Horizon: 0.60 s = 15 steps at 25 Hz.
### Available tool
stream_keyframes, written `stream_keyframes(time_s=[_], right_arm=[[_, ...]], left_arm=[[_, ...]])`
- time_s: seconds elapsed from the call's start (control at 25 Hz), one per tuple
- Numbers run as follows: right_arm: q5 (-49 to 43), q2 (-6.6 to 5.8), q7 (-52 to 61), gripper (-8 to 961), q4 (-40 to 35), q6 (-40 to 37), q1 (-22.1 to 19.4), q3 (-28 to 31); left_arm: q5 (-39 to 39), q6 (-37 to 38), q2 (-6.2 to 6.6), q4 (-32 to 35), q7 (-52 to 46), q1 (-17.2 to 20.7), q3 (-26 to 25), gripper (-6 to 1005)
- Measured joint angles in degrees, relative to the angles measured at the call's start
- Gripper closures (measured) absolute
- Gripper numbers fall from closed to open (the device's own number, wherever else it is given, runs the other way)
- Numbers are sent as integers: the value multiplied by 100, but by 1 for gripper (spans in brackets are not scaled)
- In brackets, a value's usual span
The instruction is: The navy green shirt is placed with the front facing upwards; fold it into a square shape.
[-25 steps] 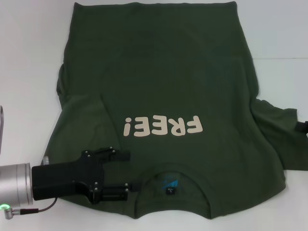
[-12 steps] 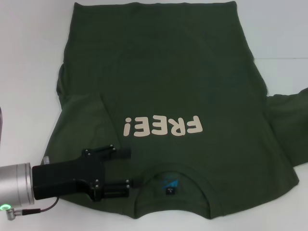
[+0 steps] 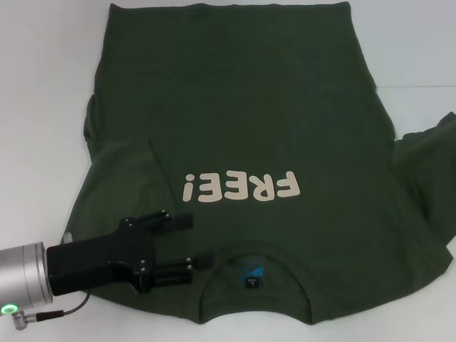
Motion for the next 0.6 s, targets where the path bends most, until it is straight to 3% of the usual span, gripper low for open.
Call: stream_keyframes(time_s=[0.6], right_arm=[[-306, 7, 55, 951, -128, -221, 434, -346]], left_arm=[[-70, 12, 0, -82, -90, -104, -51, 137]])
